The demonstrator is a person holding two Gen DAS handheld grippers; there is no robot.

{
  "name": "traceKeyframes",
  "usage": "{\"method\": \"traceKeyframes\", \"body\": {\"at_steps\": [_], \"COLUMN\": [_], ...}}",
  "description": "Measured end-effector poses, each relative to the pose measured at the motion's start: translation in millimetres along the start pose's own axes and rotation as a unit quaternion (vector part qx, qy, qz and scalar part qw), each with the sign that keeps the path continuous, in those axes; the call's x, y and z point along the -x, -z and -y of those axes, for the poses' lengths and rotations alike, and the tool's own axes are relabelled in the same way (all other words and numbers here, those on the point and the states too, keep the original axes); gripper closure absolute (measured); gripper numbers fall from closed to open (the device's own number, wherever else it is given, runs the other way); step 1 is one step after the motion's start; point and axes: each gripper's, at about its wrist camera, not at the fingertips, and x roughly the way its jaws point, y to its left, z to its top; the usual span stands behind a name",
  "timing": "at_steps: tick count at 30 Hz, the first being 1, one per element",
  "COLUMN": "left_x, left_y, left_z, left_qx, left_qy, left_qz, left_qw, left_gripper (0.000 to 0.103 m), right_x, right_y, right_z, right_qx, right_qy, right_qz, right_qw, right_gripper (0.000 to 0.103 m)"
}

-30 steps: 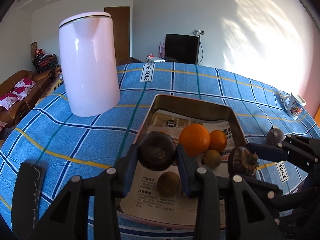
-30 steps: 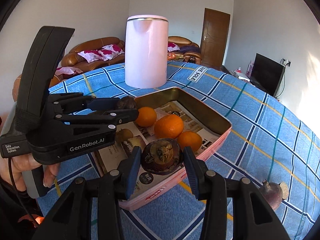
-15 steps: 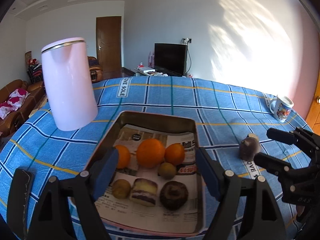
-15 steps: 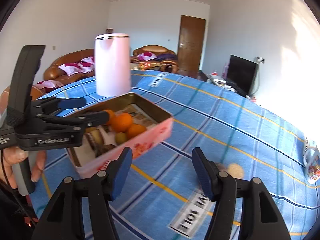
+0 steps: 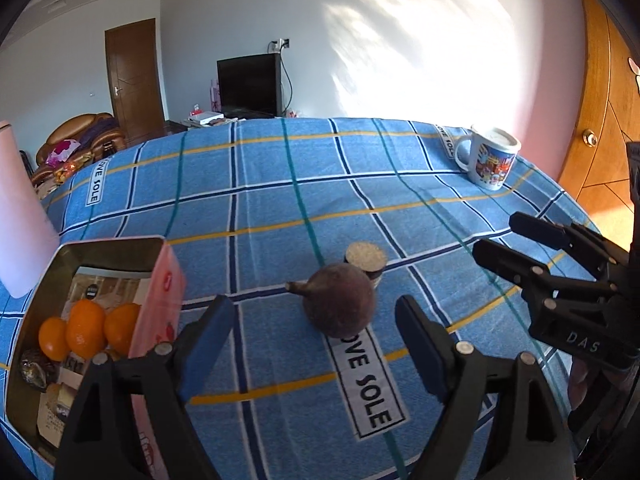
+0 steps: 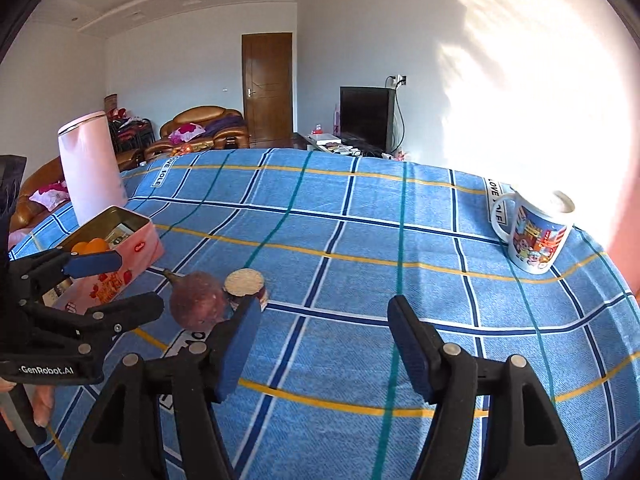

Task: Organize fruits
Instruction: 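Grasp the purple stemmed fruit with the left tool while the right tool grasps the tan-topped cake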

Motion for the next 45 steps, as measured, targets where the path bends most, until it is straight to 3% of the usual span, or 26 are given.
{"method": "traceKeyframes", "body": {"at_steps": [7,9,10,13,19,30,36,42,45], "left_x": [-35,-42,-44,-43,-42,-45,-44,-44,-42], "left_y": [-6,-6,-6,-6,-6,-7,-5,-5,-4], "left_z": [14,10,8,1,-27,-54,-61,-60,-60], "left_qx": [-0.002,0.008,0.009,0.014,0.029,0.066,0.083,0.082,0.084], "left_qy": [0.017,0.028,0.03,0.045,-0.002,0.004,0.006,0.001,0.0], "left_qz": [-0.041,-0.052,-0.056,-0.057,-0.036,-0.032,-0.032,-0.03,-0.024], "left_qw": [0.999,0.9982,0.9979,0.9972,0.9989,0.9973,0.9961,0.9961,0.9962], "left_gripper": [0.021,0.037,0.053,0.053,0.053,0.053,0.052,0.053,0.053], "right_x": [8,9,10,8,-7,-64,-85,-96,-94], "right_y": [3,2,1,-3,-16,-24,-19,-19,-18], "right_z": [22,23,22,18,-4,-37,-46,-52,-54], "right_qx": [-0.026,-0.028,-0.028,-0.025,-0.009,-0.004,0.001,0.01,0.015], "right_qy": [0.008,0.006,0.004,-0.001,-0.017,-0.046,-0.053,-0.07,-0.068], "right_qz": [0.011,0.012,0.013,0.011,-0.004,-0.063,-0.098,-0.118,-0.113], "right_qw": [1.0,0.999,1.0,1.0,1.0,0.997,0.994,0.991,0.991], "right_gripper": [0.034,0.033,0.033,0.033,0.033,0.034,0.044,0.066,0.067]}}
